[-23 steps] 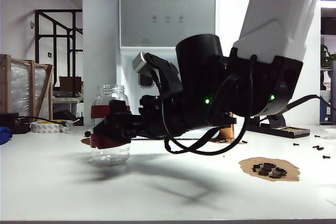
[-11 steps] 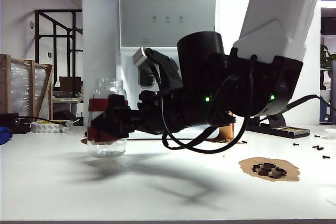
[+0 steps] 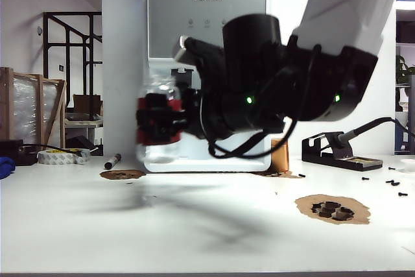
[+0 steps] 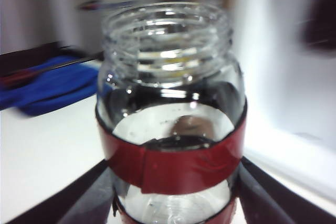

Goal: Pick up the water bottle with two loops of red belts, then reach the front water dispenser and gently press the gray-black baffle horizontally to get a little water.

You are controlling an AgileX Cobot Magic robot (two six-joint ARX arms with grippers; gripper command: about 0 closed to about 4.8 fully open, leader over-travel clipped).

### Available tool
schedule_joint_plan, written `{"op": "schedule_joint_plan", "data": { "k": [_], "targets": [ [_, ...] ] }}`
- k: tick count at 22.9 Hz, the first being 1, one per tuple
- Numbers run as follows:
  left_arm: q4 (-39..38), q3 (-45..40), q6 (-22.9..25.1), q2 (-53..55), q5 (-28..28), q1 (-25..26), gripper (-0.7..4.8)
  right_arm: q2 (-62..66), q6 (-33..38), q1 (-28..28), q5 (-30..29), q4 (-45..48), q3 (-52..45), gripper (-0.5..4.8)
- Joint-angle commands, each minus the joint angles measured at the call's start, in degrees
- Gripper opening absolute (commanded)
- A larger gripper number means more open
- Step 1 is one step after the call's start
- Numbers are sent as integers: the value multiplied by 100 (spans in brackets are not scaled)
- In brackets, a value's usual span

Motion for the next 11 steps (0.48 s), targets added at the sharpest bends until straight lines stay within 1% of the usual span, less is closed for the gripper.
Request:
{"op": "schedule_joint_plan", "data": {
  "k": [1,3,6,9,11],
  "targets": [
    [24,33,20,24,46,-7,-4,-105,-20,-15,1147,13,20,-5],
    [26,33,20,24,94,-7,-4,-114,-31,-17,1639,0,20,-5],
    [31,37,17,24,173,-7,-5,-114,-129,-15,2186,2,20,-5],
    [37,37,13,24,175,-7,-4,-114,-179,-15,2568,-2,17,-5],
    [48,39,-20,24,175,-7,-4,-114,-269,-15,3012,7,17,-5]
  ]
}}
